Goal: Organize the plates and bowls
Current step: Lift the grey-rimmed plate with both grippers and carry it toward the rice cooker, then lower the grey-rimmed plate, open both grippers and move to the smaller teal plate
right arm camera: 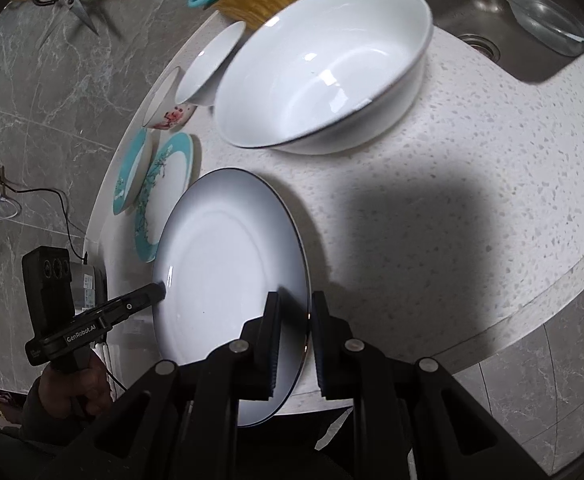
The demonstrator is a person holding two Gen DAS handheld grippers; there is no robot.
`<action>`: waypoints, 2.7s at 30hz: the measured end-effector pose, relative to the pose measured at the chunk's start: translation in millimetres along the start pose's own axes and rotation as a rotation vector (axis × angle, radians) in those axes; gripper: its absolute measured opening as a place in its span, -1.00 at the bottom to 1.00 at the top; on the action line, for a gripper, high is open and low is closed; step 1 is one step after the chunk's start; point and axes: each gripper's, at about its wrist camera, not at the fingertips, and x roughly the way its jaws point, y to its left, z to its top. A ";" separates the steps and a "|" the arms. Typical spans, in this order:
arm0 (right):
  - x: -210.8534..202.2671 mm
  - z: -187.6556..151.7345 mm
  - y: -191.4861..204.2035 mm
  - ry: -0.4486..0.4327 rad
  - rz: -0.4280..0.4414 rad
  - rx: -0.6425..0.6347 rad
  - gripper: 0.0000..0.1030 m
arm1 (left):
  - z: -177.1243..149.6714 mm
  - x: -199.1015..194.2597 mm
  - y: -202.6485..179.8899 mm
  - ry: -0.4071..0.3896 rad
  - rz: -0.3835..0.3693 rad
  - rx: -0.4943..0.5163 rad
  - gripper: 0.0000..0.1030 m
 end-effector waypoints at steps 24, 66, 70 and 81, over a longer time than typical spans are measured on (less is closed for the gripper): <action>102.6 -16.5 191.8 0.183 0.113 -0.238 -0.67 | -100.4 -158.6 190.7 -0.149 0.129 -0.294 -0.61; 119.1 -16.7 223.7 0.047 -0.023 -0.214 0.41 | -47.0 -191.3 250.2 -0.266 0.042 -0.233 0.81; 54.8 -4.7 203.5 -0.109 0.015 -0.104 0.93 | -2.5 -193.5 213.7 -0.253 -0.085 -0.071 0.90; 41.5 54.2 131.8 -0.124 0.119 0.062 0.74 | 100.1 -102.0 165.4 -0.035 -0.107 0.029 0.90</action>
